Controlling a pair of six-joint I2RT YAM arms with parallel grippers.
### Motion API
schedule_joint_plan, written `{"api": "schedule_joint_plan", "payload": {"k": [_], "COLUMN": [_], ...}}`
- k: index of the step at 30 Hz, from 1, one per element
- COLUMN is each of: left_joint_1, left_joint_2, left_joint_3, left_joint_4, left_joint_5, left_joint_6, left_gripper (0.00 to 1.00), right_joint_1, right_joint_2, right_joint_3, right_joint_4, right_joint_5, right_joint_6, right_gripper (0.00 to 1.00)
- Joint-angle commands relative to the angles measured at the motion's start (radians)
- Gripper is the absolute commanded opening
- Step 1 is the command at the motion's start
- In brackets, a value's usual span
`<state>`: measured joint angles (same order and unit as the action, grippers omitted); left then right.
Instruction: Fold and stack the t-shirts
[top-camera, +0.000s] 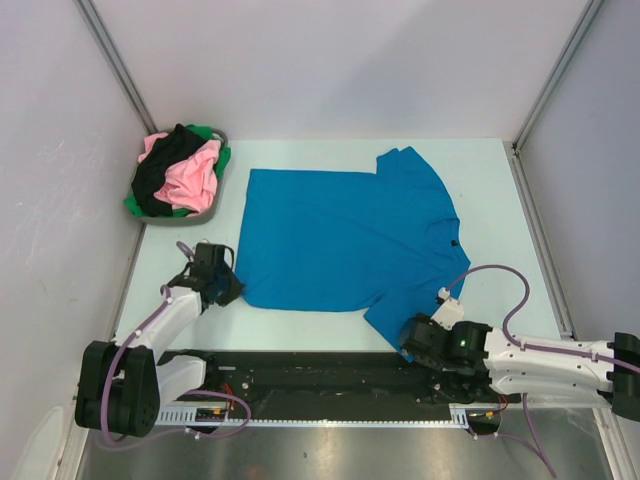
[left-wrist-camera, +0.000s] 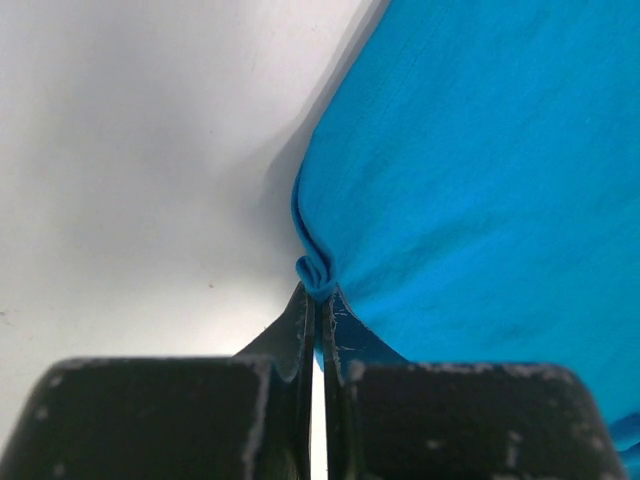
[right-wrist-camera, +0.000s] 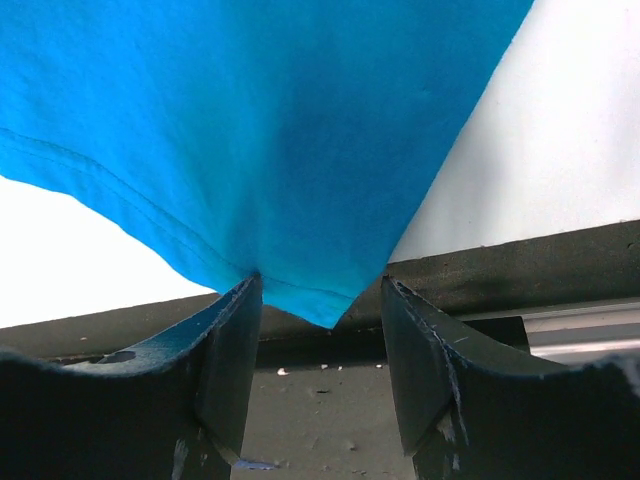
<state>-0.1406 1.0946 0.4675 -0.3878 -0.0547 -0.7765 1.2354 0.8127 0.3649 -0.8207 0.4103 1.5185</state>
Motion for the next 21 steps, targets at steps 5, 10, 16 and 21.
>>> {"api": "schedule_joint_plan", "payload": {"k": [5,10,16,21], "left_joint_1": [0.01,0.01,0.009,0.012], "left_joint_2": [0.007,0.01,-0.012,0.004], "left_joint_3": [0.042,0.037,0.062,0.172], "left_joint_4": [-0.006,-0.008,-0.022,-0.072], "left_joint_5": [-0.005,-0.019,-0.011,-0.002], "left_joint_6": [0.025,0.023,0.022,0.034], "left_gripper": [0.0,0.0,0.0,0.0], "right_joint_1": [0.007,0.003,-0.005,-0.141], "right_joint_2": [0.037,0.043,0.007,-0.078], "right_joint_3": [-0.02,-0.018,0.084,0.255], "right_joint_4": [0.054,0.052,-0.064,-0.158], "right_joint_5": [0.047,0.061,0.157,0.232], "right_joint_6": [0.039,0.045,0.01,-0.189], "right_gripper": [0.41,0.03,0.0,0.0]}}
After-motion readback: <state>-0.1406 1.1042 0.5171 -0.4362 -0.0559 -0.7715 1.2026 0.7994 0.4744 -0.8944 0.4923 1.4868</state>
